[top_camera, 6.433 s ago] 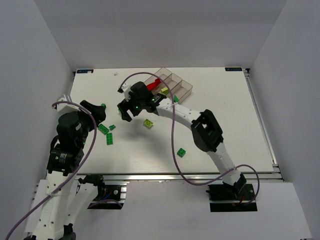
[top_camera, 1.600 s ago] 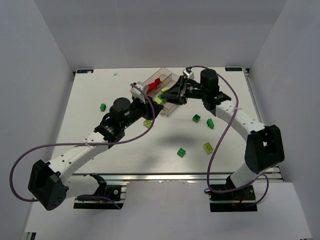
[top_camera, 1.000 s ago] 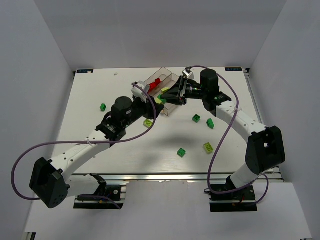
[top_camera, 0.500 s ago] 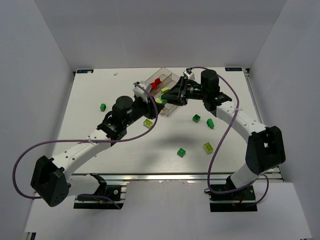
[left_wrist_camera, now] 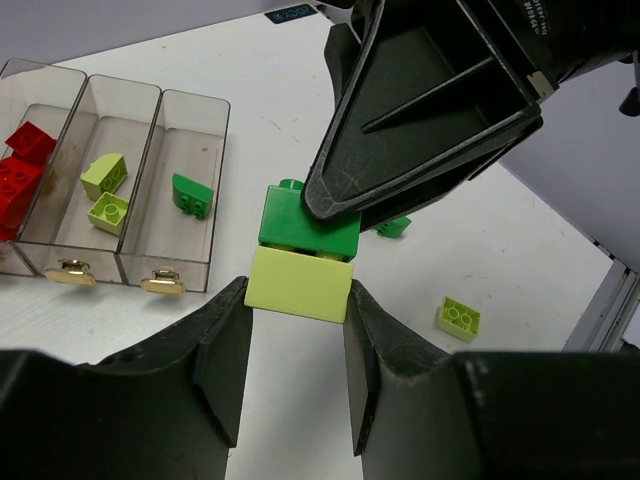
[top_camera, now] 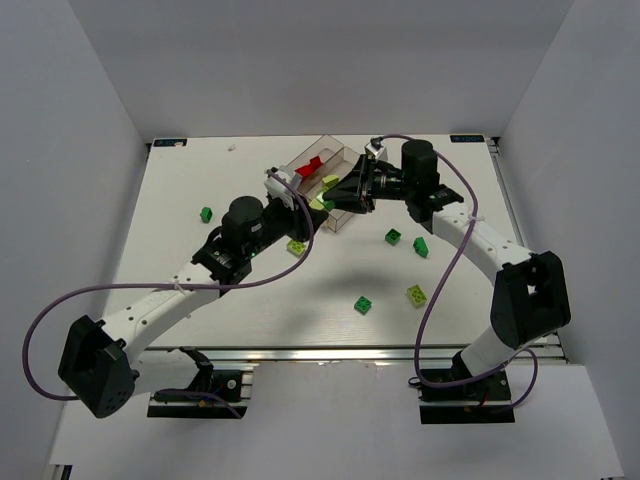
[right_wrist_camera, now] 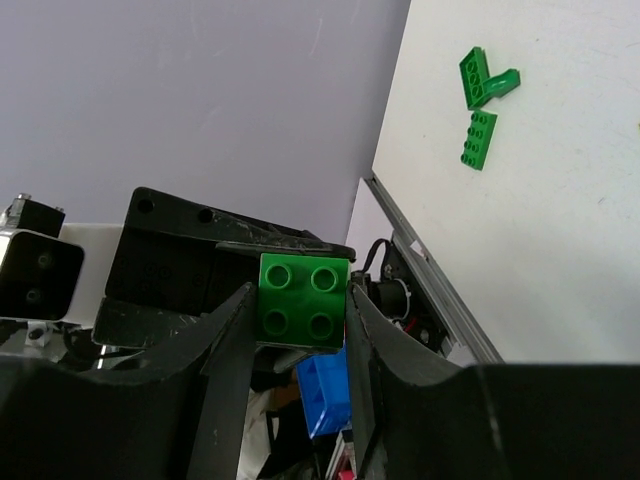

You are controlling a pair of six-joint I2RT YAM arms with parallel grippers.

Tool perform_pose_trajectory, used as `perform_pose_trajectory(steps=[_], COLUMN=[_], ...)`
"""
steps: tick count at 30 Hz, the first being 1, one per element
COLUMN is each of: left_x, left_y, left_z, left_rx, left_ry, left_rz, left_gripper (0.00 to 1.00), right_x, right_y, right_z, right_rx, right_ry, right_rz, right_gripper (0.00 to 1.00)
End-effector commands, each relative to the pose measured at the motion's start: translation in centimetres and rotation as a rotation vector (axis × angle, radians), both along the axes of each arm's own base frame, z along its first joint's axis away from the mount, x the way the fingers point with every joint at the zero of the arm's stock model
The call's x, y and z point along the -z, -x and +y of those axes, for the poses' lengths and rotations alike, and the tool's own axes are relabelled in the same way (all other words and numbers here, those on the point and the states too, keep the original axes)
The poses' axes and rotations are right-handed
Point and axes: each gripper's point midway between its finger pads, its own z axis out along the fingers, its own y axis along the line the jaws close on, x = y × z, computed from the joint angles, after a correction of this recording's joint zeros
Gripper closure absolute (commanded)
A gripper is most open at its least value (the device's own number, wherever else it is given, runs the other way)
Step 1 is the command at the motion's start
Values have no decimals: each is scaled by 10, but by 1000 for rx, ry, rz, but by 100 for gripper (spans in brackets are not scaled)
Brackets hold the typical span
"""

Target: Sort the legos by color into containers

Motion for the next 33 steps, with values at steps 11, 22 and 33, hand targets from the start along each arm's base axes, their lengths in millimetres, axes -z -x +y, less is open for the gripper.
perform_pose_trajectory(steps=[11, 22, 33], left_x=[-6, -10, -18], left_y=[16, 17, 23], left_z=[12, 40, 45], left_rx=[-5, -192, -251], left_ry=[32, 119, 217], left_rz=[-4, 146, 285], left_gripper=[100, 100, 100], right_x=[-22, 46, 121], right_y=[-34, -111, -172], right_z=[-19, -50, -78], right_rx=[62, 30, -45], right_ry=[-31, 502, 880], right_rz=[-137, -742, -984], right_gripper=[100, 100, 100])
